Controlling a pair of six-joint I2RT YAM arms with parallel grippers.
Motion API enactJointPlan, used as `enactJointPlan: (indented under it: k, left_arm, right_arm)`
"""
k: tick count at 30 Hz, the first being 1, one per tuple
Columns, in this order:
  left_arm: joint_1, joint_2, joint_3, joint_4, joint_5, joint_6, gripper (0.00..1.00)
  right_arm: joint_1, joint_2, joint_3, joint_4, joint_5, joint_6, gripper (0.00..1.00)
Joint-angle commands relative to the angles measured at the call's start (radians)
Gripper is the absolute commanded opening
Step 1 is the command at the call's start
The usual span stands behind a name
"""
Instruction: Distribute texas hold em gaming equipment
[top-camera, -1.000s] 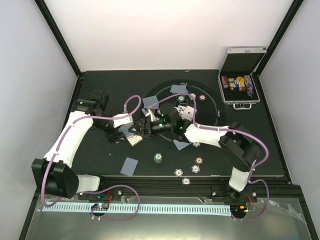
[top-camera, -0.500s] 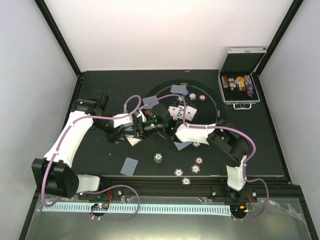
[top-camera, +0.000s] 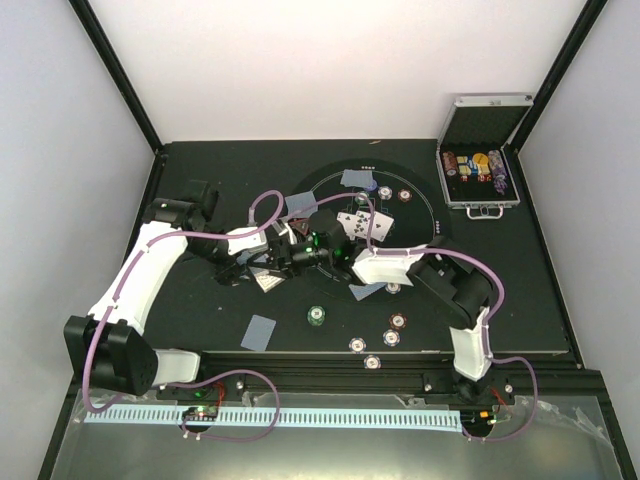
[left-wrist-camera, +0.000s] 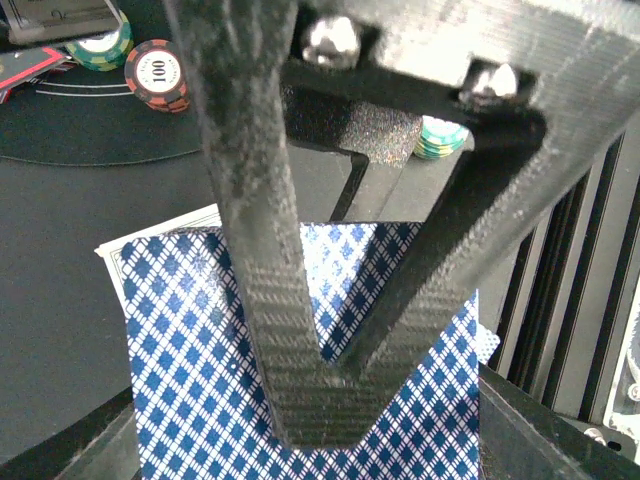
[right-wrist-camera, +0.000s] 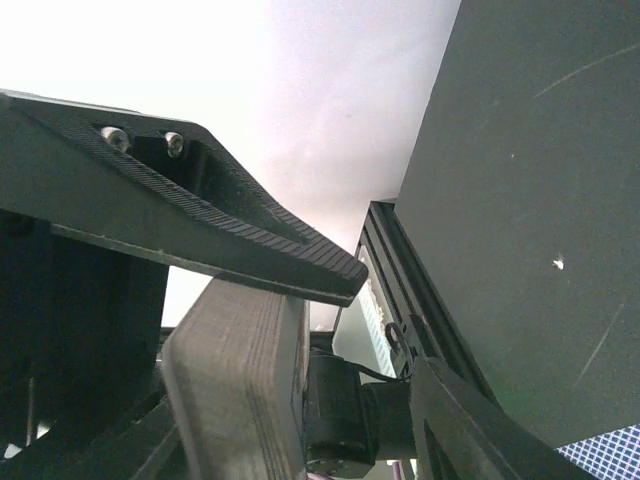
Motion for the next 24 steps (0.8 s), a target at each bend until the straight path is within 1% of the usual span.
enactJointPlan:
  k: [1, 6, 11, 13, 18, 21, 24]
  left_arm:
    - [0.006, -0.009, 0.036, -0.027, 0.030, 0.024, 0.02]
    - [0.007, -0.009, 0.039, -0.025, 0.029, 0.021, 0.01]
    - [0.007, -0.009, 0.042, -0.026, 0.029, 0.021, 0.02]
    - [0.007, -0.009, 0.043, -0.024, 0.029, 0.021, 0.01]
    - [0.007, -0.006, 0.041, -0.025, 0.038, 0.021, 0.02]
    - [0.007, -0.004, 0.044, -0.035, 0.050, 0.028, 0.02]
    - [0.006, -0.007, 0.041, -0.039, 0.053, 0.037, 0.02]
  right_arm:
    - [-0.042, -0.032, -0.039, -0.059, 0.016, -0.033, 0.47]
    - [-0.056, -0.060, -0.038, -0.137, 0.019, -0.090, 0.41]
    - [-0.066, -0.096, -0.041, -0.211, 0.032, -0.145, 0.39]
    - [-0.062, -0.101, -0.038, -0.211, 0.028, -0.146, 0.41]
    - [-0.015, -0.096, 0.016, -0.203, 0.009, -0.150, 0.52]
    - [0.003, -0.065, 0.044, -0.144, -0.020, -0.115, 0.54]
    - [0.008, -0.025, 0.070, -0.135, -0.048, -0.113, 0.53]
